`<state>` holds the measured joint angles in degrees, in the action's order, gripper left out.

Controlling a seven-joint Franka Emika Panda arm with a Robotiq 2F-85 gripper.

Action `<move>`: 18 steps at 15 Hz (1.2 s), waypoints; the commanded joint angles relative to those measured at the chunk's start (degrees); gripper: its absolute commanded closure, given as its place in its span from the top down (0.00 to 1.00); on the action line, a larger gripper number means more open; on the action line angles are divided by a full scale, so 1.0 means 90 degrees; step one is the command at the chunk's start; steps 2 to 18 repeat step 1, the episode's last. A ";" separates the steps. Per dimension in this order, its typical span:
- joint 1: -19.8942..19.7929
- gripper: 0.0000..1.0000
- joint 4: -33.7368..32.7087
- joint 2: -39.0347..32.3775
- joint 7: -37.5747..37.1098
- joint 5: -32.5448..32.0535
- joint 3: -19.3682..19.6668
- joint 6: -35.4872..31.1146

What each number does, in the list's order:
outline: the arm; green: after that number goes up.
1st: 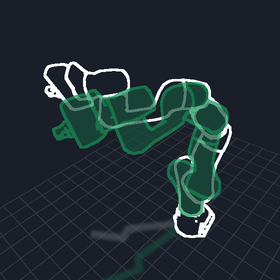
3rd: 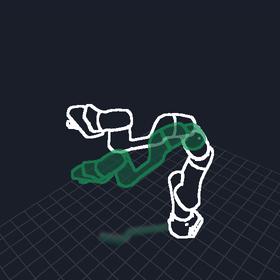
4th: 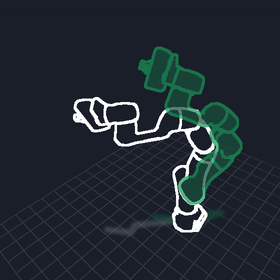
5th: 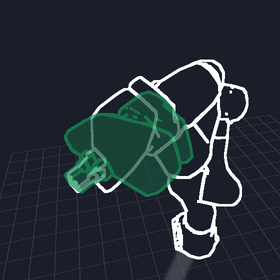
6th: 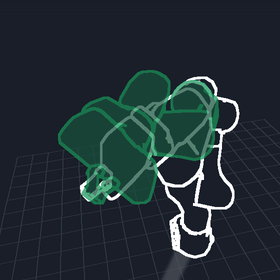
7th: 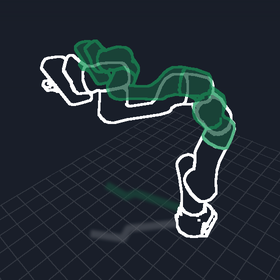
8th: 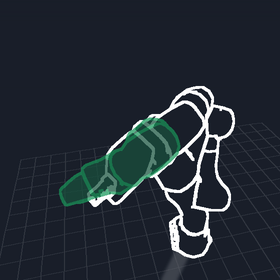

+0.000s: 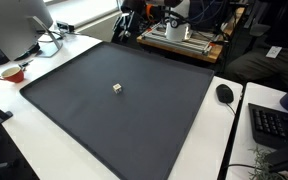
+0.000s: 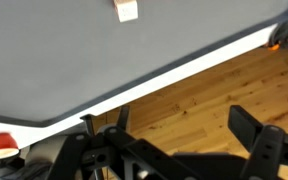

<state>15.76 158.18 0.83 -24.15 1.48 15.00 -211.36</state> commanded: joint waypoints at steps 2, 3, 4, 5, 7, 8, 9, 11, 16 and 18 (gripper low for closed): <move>0.0005 1.00 -0.0020 0.0030 0.0002 0.0000 -0.0003 -0.0209; 0.0005 1.00 -0.0020 0.0030 0.0002 0.0000 -0.0003 -0.0209; 0.0005 1.00 -0.0020 0.0030 0.0002 0.0000 -0.0003 -0.0209; 0.0005 1.00 -0.0020 0.0030 0.0002 0.0000 -0.0003 -0.0209; 0.0005 1.00 -0.0020 0.0030 0.0002 0.0000 -0.0003 -0.0209; 0.0005 1.00 -0.0020 0.0030 0.0002 0.0000 -0.0003 -0.0209; 0.0005 1.00 -0.0020 0.0030 0.0002 0.0000 -0.0003 -0.0209; 0.0005 1.00 -0.0020 0.0030 0.0002 0.0000 -0.0003 -0.0209; 0.0005 1.00 -0.0020 0.0030 0.0002 0.0000 -0.0003 -0.0209; 0.0005 1.00 -0.0020 0.0030 0.0002 0.0000 -0.0003 -0.0209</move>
